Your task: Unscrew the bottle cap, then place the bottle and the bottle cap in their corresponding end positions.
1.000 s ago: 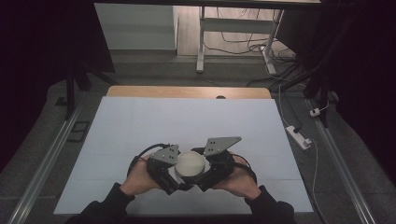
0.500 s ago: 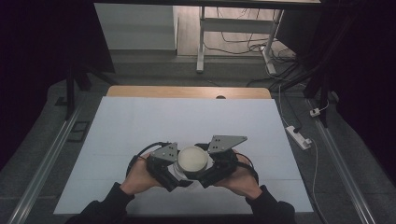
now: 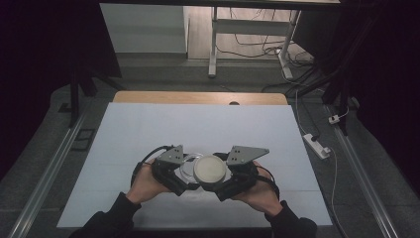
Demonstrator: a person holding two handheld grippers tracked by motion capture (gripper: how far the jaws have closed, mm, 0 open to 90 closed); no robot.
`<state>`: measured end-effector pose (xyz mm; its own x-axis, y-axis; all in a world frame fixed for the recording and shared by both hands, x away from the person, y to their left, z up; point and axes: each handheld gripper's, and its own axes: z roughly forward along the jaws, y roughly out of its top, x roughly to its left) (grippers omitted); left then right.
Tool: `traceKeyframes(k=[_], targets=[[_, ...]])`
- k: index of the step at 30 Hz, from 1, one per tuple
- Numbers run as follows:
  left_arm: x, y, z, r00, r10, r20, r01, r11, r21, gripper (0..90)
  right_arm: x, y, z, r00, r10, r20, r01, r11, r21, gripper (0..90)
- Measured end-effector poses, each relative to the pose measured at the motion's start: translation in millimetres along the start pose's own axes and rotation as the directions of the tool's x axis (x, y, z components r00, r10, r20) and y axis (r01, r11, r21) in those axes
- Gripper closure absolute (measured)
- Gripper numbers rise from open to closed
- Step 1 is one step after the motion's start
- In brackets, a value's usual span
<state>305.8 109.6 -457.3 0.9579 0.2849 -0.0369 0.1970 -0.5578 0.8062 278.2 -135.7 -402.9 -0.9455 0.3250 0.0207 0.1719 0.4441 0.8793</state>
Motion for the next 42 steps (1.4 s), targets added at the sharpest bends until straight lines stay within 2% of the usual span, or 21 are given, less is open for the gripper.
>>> traceKeyframes(k=[6,10,21,33,42], targets=[[5.4,-2.6,-2.5,0.9994,-0.016,-0.03,0.016,0.9999,0.002,7.5,4.2,-3.3,-2.7,1.0,0.001,0.004,-0.001,1.0,-0.001,7.1],[7.0,-3.3,-3.9,0.9981,-0.038,-0.049,0.037,0.9992,-0.017,7.5,7.5,-4.8,-3.8,1.0,-0.002,0.002,0.002,1.0,-0.004,7.1],[12.9,-1.8,-9.3,0.9951,-0.04,-0.09,0.039,0.999,-0.022,7.5,11.5,-11.2,-0.5,0.9999,0.009,-0.01,-0.009,1.0,-0.006,7.1],[20.2,3.1,-6.5,0.9924,-0.042,-0.115,0.04,0.9989,-0.023,7.5,19.5,-19.3,1.1,0.9996,0.01,-0.025,-0.01,1.0,-0.005,7.1],[29.6,8.1,1.1,0.9923,-0.039,-0.117,0.036,0.999,-0.025,7.5,20.4,-32.2,0.7,0.9997,0.016,-0.019,-0.016,1.0,0.008,7.1]])
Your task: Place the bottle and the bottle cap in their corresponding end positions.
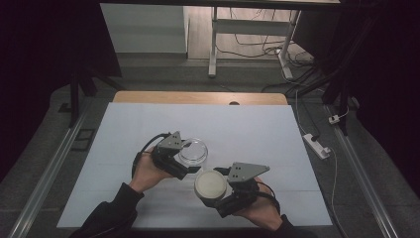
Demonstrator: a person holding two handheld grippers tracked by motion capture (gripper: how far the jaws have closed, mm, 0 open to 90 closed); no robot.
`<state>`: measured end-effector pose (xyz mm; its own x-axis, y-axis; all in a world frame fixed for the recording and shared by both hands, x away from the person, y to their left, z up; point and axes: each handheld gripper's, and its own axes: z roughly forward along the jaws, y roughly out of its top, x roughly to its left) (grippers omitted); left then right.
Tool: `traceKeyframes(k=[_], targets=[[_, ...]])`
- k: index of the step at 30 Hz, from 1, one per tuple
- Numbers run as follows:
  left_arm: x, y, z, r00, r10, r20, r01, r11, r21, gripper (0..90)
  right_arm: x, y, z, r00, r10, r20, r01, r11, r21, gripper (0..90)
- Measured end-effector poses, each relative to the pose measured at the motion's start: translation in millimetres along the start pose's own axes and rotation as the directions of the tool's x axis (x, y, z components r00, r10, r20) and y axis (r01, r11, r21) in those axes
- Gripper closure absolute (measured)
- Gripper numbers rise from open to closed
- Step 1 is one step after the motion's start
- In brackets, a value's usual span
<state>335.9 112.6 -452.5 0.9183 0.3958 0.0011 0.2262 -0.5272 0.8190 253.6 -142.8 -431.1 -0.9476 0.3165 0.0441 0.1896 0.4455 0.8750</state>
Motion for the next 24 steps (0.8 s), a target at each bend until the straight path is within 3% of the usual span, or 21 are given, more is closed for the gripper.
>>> traceKeyframes(k=[24], targets=[[16.7,14.4,22.8,1.0,0.005,-0.006,-0.005,0.9999,-0.016,7.5,-3.0,-31.2,10.7,0.9997,0.024,0.009,-0.025,0.998,0.055,7.1]])
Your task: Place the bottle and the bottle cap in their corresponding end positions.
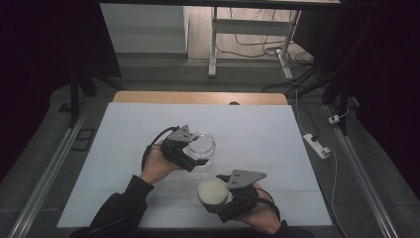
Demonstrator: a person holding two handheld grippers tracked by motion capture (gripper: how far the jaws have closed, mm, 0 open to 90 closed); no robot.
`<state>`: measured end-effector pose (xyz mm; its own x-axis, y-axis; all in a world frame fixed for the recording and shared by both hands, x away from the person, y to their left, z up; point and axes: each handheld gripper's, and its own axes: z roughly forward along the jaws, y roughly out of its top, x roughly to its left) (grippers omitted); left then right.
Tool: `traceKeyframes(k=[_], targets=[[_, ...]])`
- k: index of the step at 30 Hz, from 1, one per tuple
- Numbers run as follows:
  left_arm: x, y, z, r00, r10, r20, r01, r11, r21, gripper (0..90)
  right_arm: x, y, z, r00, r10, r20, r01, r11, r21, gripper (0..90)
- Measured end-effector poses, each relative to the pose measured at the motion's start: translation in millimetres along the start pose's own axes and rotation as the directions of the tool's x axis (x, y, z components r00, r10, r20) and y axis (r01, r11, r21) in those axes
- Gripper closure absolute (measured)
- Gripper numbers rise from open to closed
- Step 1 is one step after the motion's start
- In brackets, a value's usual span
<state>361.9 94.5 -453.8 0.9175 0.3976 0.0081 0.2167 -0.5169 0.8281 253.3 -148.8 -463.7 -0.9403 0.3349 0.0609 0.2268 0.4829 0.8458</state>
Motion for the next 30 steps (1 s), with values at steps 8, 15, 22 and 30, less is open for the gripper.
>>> traceKeyframes(k=[8,15,22,30], targets=[[8.4,0.7,5.6,0.9999,-0.009,-0.007,0.009,1.0,-0.004,7.5,-1.7,-8.0,8.7,1.0,0.0,-0.001,0.0,1.0,0.026,7.1],[14.7,-4.1,11.9,0.9995,-0.024,-0.019,0.024,0.9997,-0.004,7.5,-1.2,-12.1,18.7,0.9999,-0.014,-0.002,0.014,0.999,0.048,7.1],[19.7,-9.4,18.8,0.9987,-0.037,-0.035,0.037,0.9993,-0.006,7.5,-3.7,-18.2,30.9,0.9998,-0.021,-0.002,0.021,0.997,0.077,7.1],[28.5,-17.1,27.3,0.995,-0.065,-0.076,0.064,0.9978,-0.019,7.4,-5.5,-22.6,43.5,0.9998,-0.019,-0.007,0.019,0.995,0.096,7.1]])
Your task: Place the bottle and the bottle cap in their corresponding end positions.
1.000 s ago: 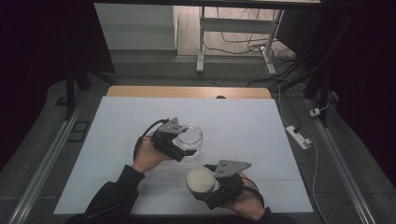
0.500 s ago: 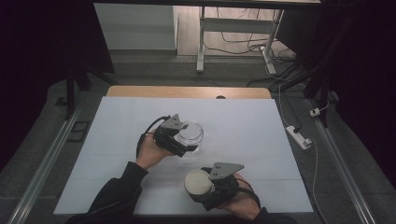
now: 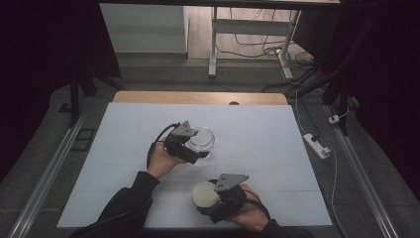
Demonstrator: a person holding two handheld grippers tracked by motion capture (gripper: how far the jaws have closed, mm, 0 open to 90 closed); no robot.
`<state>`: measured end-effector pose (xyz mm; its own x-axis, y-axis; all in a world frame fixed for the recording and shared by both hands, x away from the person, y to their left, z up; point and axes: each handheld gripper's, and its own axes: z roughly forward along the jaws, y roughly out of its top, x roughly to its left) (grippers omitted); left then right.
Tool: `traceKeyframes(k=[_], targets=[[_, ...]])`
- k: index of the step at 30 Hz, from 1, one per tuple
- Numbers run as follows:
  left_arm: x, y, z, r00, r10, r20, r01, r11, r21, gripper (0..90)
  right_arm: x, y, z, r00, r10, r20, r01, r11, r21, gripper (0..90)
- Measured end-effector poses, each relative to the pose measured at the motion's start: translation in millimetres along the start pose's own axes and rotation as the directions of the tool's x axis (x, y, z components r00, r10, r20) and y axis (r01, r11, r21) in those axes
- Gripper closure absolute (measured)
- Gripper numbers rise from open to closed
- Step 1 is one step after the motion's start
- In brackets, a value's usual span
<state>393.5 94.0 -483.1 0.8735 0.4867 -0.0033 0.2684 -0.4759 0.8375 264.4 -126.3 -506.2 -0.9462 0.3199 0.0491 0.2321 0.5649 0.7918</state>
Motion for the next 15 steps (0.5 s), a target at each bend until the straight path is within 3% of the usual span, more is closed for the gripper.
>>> traceKeyframes(k=[15], targets=[[13.4,-6.3,11.5,0.9989,-0.011,-0.046,0.011,0.9999,-0.005,7.5,-6.5,-8.2,16.8,1.0,0.002,0.007,-0.002,0.999,0.052,7.1]])
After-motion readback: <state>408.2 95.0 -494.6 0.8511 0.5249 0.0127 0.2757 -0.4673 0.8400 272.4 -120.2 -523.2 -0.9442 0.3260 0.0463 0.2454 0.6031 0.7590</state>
